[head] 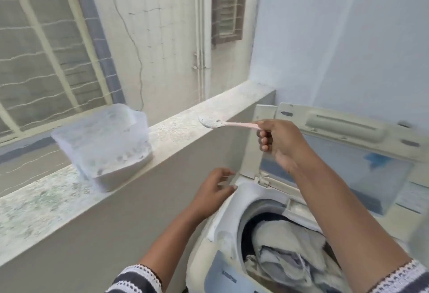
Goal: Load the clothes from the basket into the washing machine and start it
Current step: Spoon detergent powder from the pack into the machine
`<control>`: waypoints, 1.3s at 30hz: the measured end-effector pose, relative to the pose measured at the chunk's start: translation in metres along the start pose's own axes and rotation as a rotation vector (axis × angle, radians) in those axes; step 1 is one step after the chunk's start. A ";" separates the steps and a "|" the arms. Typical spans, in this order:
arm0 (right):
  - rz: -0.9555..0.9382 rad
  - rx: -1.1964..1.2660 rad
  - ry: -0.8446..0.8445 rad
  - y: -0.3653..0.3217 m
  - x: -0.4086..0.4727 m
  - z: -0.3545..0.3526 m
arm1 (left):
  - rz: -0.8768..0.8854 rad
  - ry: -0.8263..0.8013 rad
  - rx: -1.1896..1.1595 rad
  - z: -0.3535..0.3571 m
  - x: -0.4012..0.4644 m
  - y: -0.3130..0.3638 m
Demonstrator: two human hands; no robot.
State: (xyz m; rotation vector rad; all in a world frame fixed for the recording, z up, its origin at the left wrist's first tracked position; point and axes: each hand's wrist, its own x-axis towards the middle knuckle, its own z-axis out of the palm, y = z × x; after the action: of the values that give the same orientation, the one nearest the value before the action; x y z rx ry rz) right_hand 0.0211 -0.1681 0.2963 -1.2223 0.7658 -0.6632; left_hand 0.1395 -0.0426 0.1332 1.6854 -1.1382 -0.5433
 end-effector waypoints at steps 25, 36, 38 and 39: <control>0.297 -0.386 0.623 0.177 0.000 -0.285 | -0.793 -0.401 -0.440 0.237 0.083 -0.056; -0.289 -1.446 0.423 0.228 -0.020 -0.265 | -0.838 -0.400 -0.500 0.253 0.085 -0.063; -0.419 -1.517 0.488 0.231 -0.024 -0.266 | -0.836 -0.403 -0.511 0.250 0.084 -0.060; -0.485 -1.534 0.517 0.232 -0.027 -0.267 | -0.832 -0.410 -0.514 0.248 0.083 -0.059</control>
State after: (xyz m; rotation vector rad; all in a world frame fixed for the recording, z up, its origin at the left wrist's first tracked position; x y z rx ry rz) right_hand -0.2015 -0.2470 0.0317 -2.7466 1.5353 -0.7801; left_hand 0.0097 -0.2299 -0.0087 1.5587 -0.4288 -1.6091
